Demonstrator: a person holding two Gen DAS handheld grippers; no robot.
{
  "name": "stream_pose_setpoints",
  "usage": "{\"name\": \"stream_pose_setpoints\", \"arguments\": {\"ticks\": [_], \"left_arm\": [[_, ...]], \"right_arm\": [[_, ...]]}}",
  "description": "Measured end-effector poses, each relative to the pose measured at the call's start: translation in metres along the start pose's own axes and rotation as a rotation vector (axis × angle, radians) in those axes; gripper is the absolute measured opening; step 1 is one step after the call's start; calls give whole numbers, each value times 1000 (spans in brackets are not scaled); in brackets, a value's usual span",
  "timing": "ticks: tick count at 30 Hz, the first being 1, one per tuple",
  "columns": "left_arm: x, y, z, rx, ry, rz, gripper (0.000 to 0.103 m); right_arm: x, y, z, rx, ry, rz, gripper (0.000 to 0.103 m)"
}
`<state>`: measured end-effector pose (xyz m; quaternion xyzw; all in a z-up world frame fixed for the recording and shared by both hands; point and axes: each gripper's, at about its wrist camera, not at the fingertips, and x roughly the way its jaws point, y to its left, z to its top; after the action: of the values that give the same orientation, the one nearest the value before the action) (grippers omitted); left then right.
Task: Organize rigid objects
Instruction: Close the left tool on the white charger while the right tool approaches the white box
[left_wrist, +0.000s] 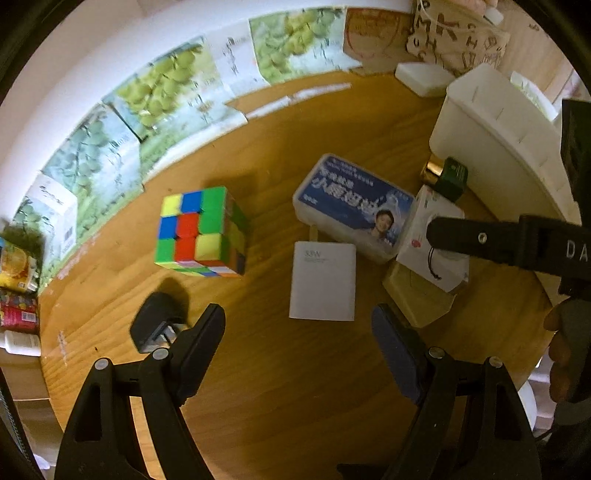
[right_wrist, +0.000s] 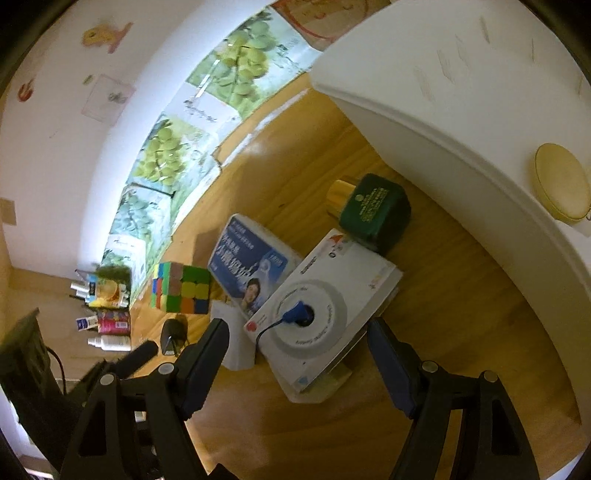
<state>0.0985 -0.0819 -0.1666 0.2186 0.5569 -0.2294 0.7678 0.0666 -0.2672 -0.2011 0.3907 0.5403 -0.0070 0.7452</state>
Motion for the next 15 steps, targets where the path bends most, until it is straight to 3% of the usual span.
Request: {"name": "stream_pose_setpoints", "arguments": {"ticks": [6,15], "left_arm": [[15,-6,5,10,55,-12,84],[35,-13,11,18,117,-20,84]], "right_arm": [[12,-2,2,4,64,-60,78],[13,3,7,-26,53,-93,78]]}}
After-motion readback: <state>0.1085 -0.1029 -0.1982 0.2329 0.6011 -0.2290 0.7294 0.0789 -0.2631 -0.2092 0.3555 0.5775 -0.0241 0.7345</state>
